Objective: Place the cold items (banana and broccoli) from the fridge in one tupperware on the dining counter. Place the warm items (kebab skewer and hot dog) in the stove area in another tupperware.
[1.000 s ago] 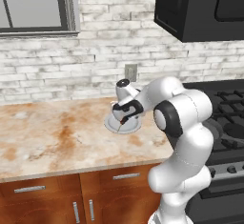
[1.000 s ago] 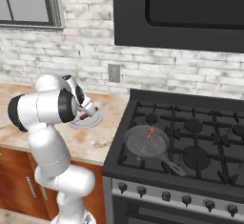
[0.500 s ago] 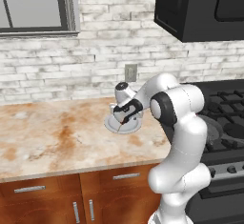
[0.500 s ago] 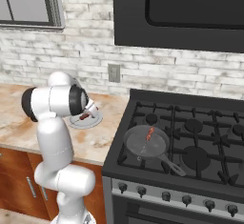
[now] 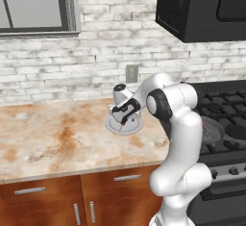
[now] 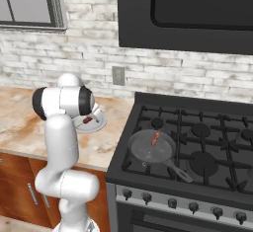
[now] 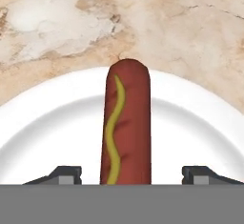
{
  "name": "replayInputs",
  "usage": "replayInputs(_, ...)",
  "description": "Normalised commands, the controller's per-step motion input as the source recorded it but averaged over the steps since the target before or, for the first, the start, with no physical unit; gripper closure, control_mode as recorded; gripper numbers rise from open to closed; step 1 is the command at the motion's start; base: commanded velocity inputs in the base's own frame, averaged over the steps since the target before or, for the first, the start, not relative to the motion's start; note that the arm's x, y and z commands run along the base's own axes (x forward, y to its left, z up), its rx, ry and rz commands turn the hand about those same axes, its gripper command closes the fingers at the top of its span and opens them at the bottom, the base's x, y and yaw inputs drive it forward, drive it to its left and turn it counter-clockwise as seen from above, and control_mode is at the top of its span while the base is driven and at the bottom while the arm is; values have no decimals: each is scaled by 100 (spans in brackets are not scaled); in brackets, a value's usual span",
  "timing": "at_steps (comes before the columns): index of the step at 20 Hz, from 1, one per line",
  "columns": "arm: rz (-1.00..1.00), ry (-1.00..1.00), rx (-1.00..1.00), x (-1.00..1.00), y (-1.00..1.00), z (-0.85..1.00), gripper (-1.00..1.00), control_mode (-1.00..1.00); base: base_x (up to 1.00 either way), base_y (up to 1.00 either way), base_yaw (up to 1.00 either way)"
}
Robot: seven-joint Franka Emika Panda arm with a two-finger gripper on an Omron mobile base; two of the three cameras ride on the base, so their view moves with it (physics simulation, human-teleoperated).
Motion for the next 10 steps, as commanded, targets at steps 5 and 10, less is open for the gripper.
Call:
replayInputs(5,0,3,0,27,2,-27,100,-100,0,0,0)
replayInputs(10,0,-1,0,2,0,-24,100,-100,0,0,0)
